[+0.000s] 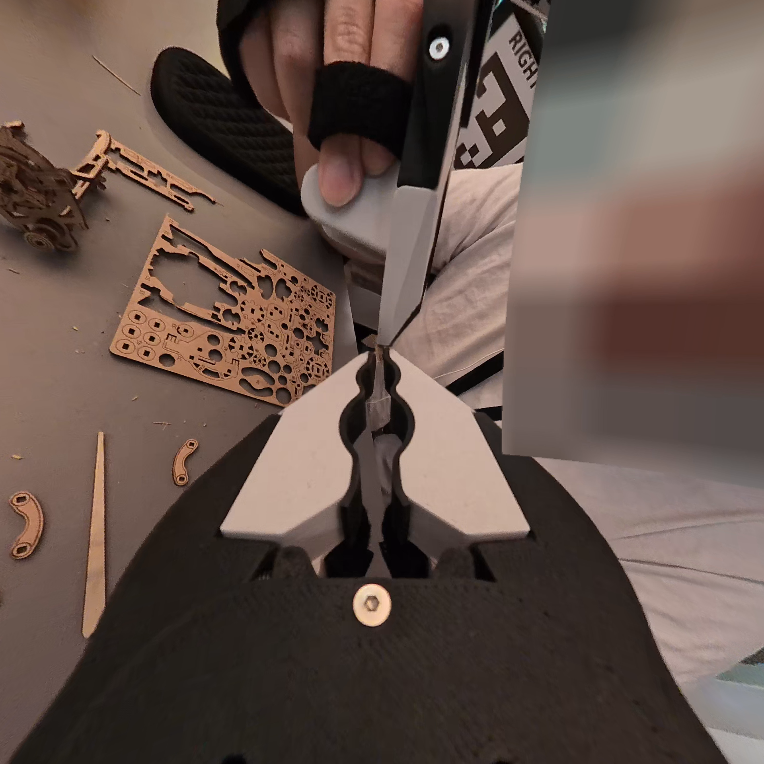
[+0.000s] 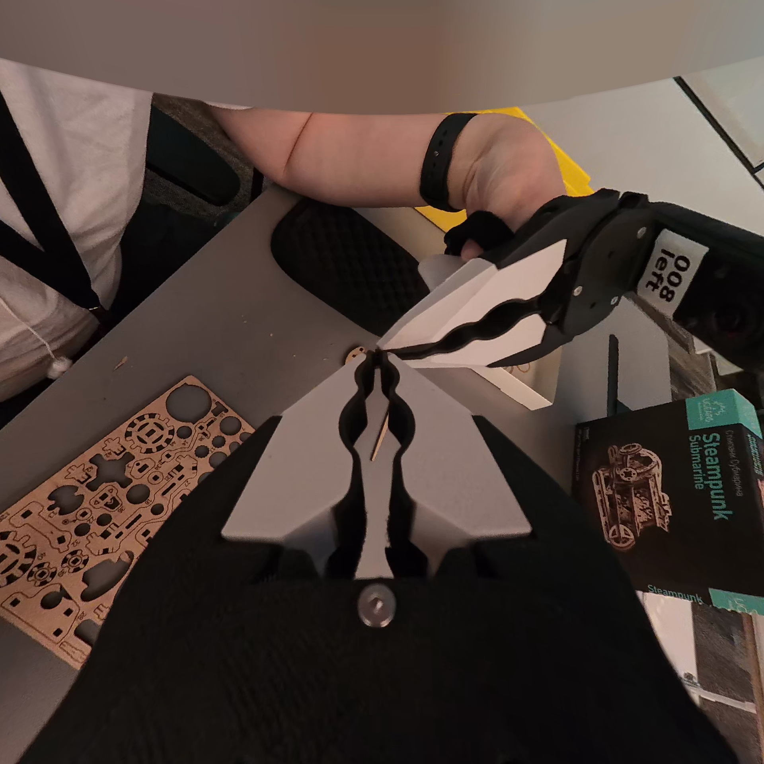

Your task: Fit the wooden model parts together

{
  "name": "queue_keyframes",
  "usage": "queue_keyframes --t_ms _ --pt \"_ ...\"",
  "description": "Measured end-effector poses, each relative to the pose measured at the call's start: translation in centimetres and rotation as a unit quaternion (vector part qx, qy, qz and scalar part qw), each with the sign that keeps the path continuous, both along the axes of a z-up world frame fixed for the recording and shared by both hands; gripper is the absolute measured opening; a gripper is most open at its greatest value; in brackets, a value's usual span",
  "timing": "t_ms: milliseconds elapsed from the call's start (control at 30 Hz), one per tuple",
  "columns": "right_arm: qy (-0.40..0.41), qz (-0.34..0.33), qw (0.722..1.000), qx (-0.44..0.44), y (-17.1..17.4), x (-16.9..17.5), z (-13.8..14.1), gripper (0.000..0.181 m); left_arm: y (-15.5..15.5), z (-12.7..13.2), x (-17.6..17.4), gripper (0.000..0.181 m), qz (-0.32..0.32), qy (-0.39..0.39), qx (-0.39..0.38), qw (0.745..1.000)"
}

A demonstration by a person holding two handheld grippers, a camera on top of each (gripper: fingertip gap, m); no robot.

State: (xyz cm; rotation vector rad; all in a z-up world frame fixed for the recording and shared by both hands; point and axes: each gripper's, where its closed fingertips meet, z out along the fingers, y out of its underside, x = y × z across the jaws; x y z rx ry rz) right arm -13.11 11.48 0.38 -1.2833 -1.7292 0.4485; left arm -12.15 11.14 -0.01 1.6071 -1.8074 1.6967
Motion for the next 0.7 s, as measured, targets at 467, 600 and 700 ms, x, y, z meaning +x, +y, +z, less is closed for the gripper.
queue_keyframes --t_ms 467,600,700 --pt "-0.007 -0.022 0.999 0.041 0.2 1.8 1.3 0.001 0.8 -0.1 0.0 0.017 0.022 0.005 0.013 1.000" --pt "-0.007 -0.015 0.999 0.051 0.1 1.6 1.3 0.001 0.2 0.0 0.1 0.017 0.010 0.003 -0.003 1.000" --pt "-0.004 -0.007 0.998 0.068 0.0 1.4 1.5 0.001 -0.6 0.5 0.3 0.020 -0.008 -0.002 -0.037 0.999"
